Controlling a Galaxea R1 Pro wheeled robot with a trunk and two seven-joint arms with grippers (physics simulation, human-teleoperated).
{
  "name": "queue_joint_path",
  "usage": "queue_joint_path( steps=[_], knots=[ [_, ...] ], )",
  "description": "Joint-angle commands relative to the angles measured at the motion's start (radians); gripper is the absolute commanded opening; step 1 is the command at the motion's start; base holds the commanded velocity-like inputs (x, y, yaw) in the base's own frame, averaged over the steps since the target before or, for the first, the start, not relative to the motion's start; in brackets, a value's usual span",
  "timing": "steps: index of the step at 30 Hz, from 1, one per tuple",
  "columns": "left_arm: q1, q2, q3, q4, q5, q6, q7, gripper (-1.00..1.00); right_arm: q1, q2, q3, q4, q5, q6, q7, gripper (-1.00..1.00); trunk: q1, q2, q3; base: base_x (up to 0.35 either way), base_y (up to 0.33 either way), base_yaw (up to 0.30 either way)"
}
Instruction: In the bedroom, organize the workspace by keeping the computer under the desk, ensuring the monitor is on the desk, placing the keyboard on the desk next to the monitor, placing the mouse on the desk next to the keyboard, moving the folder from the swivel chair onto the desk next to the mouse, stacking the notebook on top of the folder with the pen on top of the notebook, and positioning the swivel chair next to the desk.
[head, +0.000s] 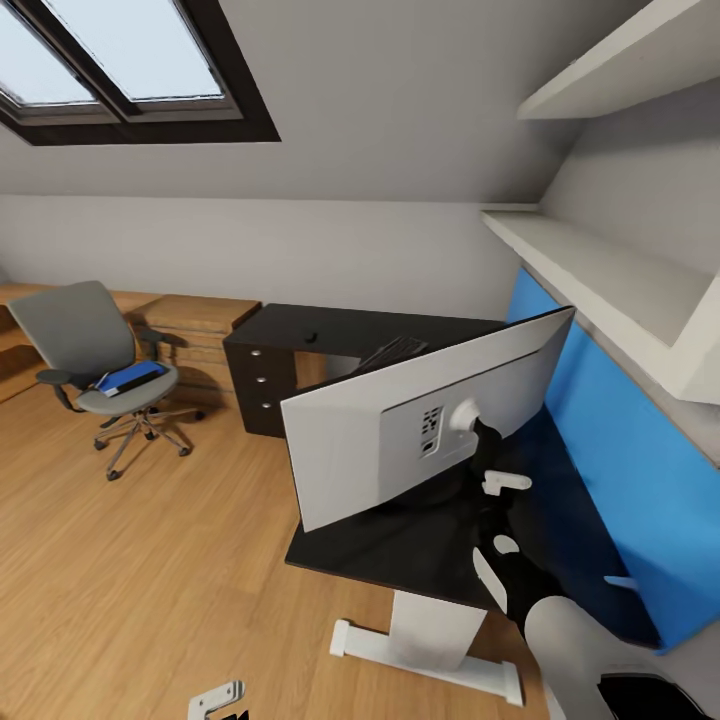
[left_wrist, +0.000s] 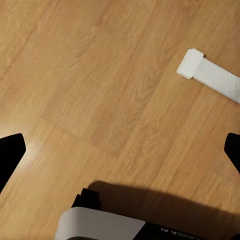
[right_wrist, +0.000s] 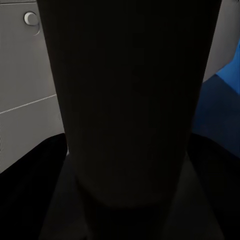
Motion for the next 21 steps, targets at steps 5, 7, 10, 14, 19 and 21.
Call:
queue_joint_path(
  steps=[5, 7, 10, 14, 19, 21],
  knots=[
    [0.0, 0.0, -0.003, 0.001, 0.005, -0.004, 0.004, 1.0, -0.001, 0.0, 0.001, -0.001, 0.001, -0.004, -0.002, -1.0, 0.0, -0.001, -0.001, 0.013, -0.141, 0.0],
    [0.0, 0.0, -0.003, 0.001, 0.005, -0.004, 0.004, 1.0, -0.001, 0.0, 0.001, -0.001, 0.001, -0.004, -0.002, -1.0, 0.0, -0.001, -0.001, 0.007, -0.054, 0.0],
    [0.0, 0.0, -0.003, 0.001, 0.005, -0.004, 0.004, 1.0, -0.001, 0.0, 0.001, -0.001, 0.001, -0.004, -0.002, -1.0, 0.0, -0.001, -0.001, 0.003, -0.024, 0.0],
    [0.0, 0.0, -0.003, 0.002, 0.005, -0.004, 0.004, 1.0, -0.001, 0.0, 0.001, -0.001, 0.002, -0.004, -0.002, -1.0, 0.0, -0.001, -0.001, 0.001, -0.007, 0.0],
    [0.0, 0.0, -0.003, 0.001, 0.005, -0.004, 0.004, 1.0, -0.001, 0.0, 0.001, -0.001, 0.001, -0.004, -0.002, -1.0, 0.0, -0.001, -0.001, 0.0, -0.002, 0.0],
    [0.0, 0.0, -0.003, 0.002, 0.005, -0.004, 0.004, 1.0, -0.001, 0.0, 0.001, -0.001, 0.001, -0.004, -0.002, -1.0, 0.0, -0.001, -0.001, 0.0, 0.0, 0.0]
  ],
)
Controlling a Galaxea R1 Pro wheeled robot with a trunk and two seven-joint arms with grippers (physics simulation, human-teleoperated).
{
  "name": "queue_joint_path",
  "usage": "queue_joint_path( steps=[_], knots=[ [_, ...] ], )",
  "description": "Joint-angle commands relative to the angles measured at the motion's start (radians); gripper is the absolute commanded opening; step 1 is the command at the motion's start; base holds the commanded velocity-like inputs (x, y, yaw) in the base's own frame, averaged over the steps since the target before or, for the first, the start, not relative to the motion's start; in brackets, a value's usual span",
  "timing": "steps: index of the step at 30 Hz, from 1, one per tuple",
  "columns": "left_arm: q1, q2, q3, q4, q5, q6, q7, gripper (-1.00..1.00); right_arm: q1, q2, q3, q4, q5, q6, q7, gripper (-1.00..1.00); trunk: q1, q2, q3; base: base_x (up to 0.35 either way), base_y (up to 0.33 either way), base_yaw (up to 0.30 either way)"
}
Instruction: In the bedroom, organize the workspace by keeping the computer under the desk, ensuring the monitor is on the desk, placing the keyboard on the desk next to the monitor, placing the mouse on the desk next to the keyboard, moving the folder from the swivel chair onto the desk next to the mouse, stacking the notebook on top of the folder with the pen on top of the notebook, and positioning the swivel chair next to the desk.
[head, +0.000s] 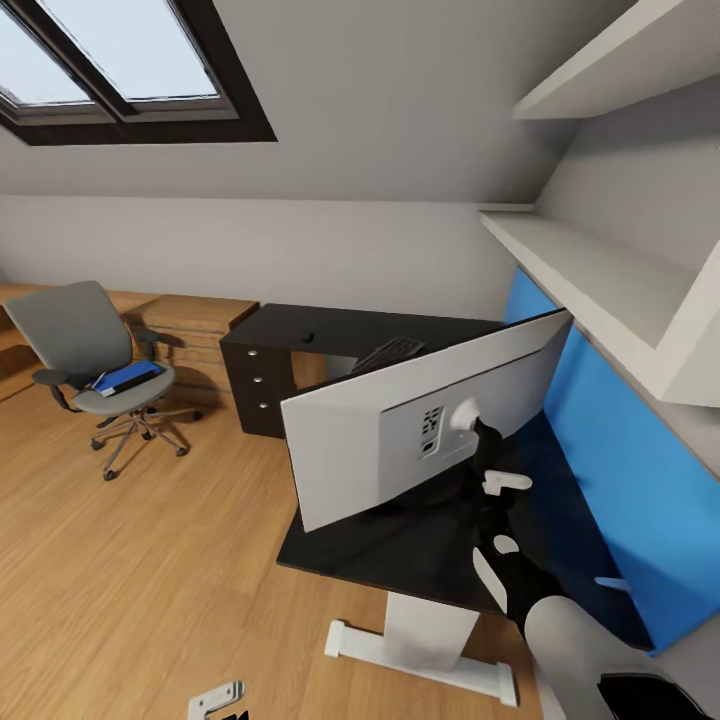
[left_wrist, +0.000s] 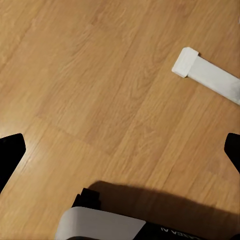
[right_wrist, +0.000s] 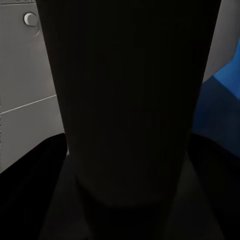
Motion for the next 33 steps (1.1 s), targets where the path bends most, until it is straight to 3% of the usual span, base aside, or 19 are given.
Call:
queue_joint_path(
  steps=[1, 33],
  knots=[
    [0.0, 0.0, -0.003, 0.0, 0.005, -0.003, 0.004, 1.0, -0.001, 0.0, 0.0, -0.002, 0.007, -0.003, -0.002, -1.0, 0.0, -0.001, -0.001, 0.0, 0.0, 0.0],
    [0.0, 0.002, -0.003, 0.0, 0.005, -0.003, 0.004, 1.0, -0.001, 0.0, 0.0, -0.002, 0.008, -0.003, -0.002, -1.0, 0.0, -0.001, -0.001, 0.022, 0.0, 0.0]
  ],
)
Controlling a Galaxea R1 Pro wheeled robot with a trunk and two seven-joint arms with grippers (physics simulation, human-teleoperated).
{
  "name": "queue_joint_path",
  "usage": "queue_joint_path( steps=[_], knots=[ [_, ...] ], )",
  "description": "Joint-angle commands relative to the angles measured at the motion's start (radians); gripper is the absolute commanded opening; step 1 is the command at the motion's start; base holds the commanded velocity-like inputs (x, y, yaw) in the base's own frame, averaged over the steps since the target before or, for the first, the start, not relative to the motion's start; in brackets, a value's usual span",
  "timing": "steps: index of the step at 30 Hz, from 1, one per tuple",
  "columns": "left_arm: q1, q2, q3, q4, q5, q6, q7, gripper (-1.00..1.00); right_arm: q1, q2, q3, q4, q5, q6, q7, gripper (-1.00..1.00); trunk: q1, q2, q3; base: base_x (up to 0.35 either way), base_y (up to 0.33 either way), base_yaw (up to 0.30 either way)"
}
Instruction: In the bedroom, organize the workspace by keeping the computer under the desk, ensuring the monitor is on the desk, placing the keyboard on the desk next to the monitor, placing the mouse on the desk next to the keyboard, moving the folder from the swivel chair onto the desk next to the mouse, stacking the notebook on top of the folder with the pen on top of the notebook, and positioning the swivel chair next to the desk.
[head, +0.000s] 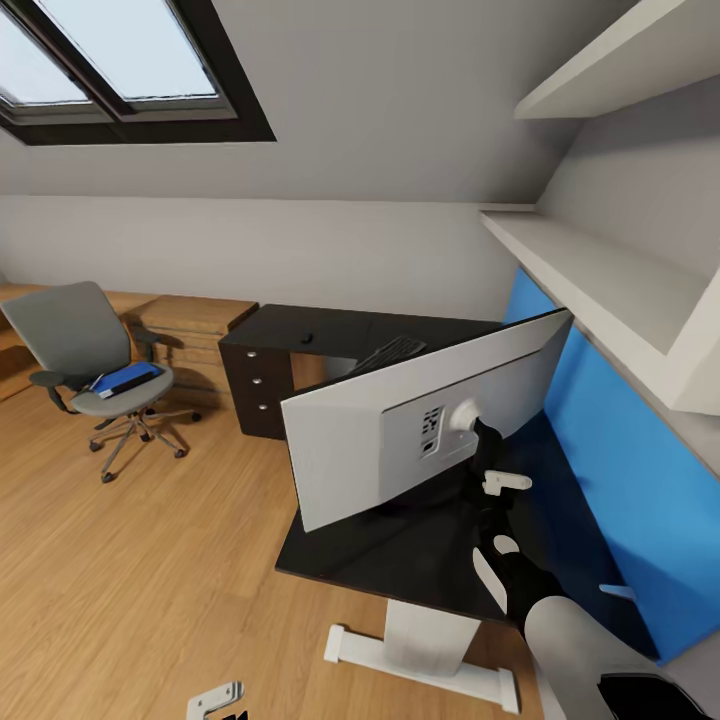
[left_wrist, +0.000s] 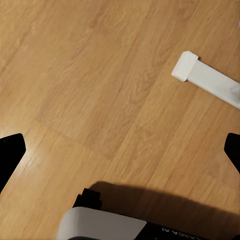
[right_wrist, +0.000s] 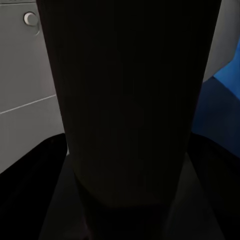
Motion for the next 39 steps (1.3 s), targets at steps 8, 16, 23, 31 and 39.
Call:
queue_joint_path(
  steps=[8, 16, 23, 31, 39],
  knots=[
    [0.0, 0.001, -0.003, 0.0, 0.005, -0.003, 0.003, 1.0, -0.001, 0.0, 0.003, 0.0, 0.005, -0.004, -0.002, -1.0, 0.0, -0.001, -0.001, 0.008, 0.0, 0.0],
    [0.0, 0.001, -0.003, 0.0, 0.005, -0.003, 0.003, 1.0, -0.001, 0.0, 0.003, 0.016, 0.005, -0.004, -0.002, -1.0, 0.0, -0.001, -0.001, 0.139, 0.0, 0.0],
    [0.0, 0.001, -0.003, 0.0, 0.005, -0.003, 0.003, 1.0, -0.001, 0.0, 0.003, 0.017, 0.005, -0.004, -0.002, -1.0, 0.0, -0.001, -0.001, 0.027, 0.0, 0.0],
    [0.0, 0.001, -0.002, 0.001, 0.005, -0.004, 0.002, 1.0, -0.001, 0.0, 0.003, 0.017, 0.005, -0.004, -0.002, -1.0, 0.0, -0.001, -0.001, 0.051, 0.0, 0.0],
    [0.0, 0.001, -0.003, 0.001, 0.005, -0.003, 0.003, 1.0, -0.001, 0.0, 0.003, 0.017, 0.005, -0.004, -0.002, -1.0, 0.0, -0.001, -0.001, 0.074, 0.0, 0.0]
  ],
)
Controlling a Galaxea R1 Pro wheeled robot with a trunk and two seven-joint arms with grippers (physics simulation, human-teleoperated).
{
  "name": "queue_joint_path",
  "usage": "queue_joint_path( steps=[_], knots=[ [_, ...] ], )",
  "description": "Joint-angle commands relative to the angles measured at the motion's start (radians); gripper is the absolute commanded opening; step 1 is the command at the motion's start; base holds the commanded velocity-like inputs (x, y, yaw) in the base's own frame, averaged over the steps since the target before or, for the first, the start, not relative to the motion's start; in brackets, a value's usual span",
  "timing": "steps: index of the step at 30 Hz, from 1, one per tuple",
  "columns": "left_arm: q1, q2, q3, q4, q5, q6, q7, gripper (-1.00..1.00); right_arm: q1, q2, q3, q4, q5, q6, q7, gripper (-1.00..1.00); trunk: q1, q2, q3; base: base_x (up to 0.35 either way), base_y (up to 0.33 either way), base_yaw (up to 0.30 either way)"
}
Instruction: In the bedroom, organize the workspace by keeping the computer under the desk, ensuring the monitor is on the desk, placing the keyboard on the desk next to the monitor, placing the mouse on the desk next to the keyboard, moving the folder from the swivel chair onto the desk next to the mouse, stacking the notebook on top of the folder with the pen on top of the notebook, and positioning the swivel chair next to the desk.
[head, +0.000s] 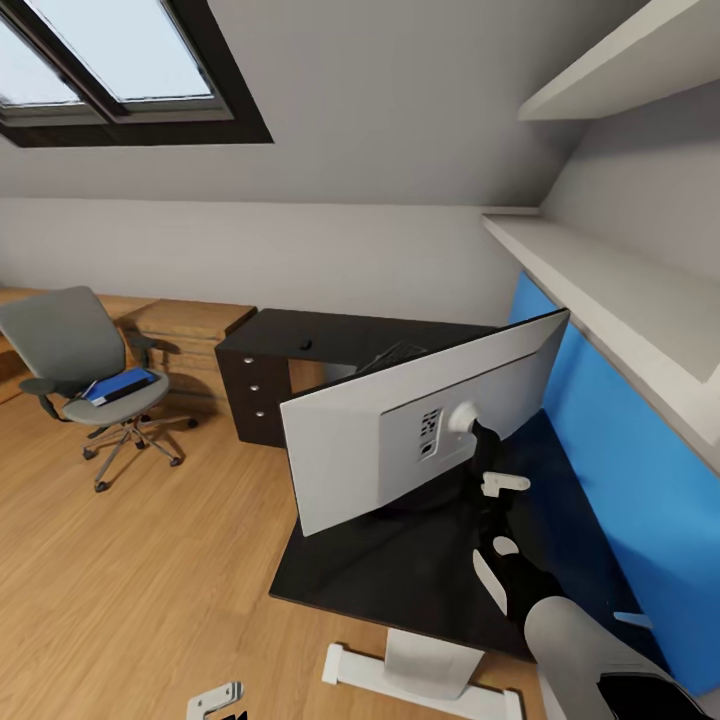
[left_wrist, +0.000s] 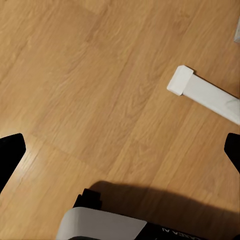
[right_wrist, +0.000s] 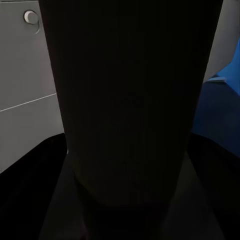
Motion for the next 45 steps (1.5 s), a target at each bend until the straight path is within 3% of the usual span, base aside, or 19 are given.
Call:
queue_joint_path(
  steps=[1, 26, 27, 45],
  knots=[
    [-0.001, 0.0, -0.002, 0.0, 0.005, -0.003, 0.003, 1.0, 0.0, -0.001, 0.009, 0.004, -0.018, -0.009, -0.009, -1.0, 0.004, -0.001, -0.001, 0.01, 0.0, 0.0],
    [-0.001, 0.0, -0.003, 0.0, 0.005, -0.003, 0.003, 1.0, 0.0, -0.001, 0.009, 0.004, -0.018, -0.009, -0.009, -1.0, 0.004, -0.001, -0.001, 0.001, 0.0, 0.0],
    [-0.001, 0.0, -0.003, 0.0, 0.005, -0.003, 0.003, 1.0, 0.0, -0.001, 0.009, 0.004, -0.018, -0.009, -0.009, 1.0, 0.004, -0.001, -0.001, 0.0, 0.0, 0.0],
    [0.0, 0.0, -0.003, 0.0, 0.005, -0.003, 0.003, 1.0, 0.0, -0.001, 0.01, 0.004, -0.018, -0.009, -0.009, 1.0, 0.004, -0.001, -0.001, 0.0, 0.0, 0.0]
  ],
)
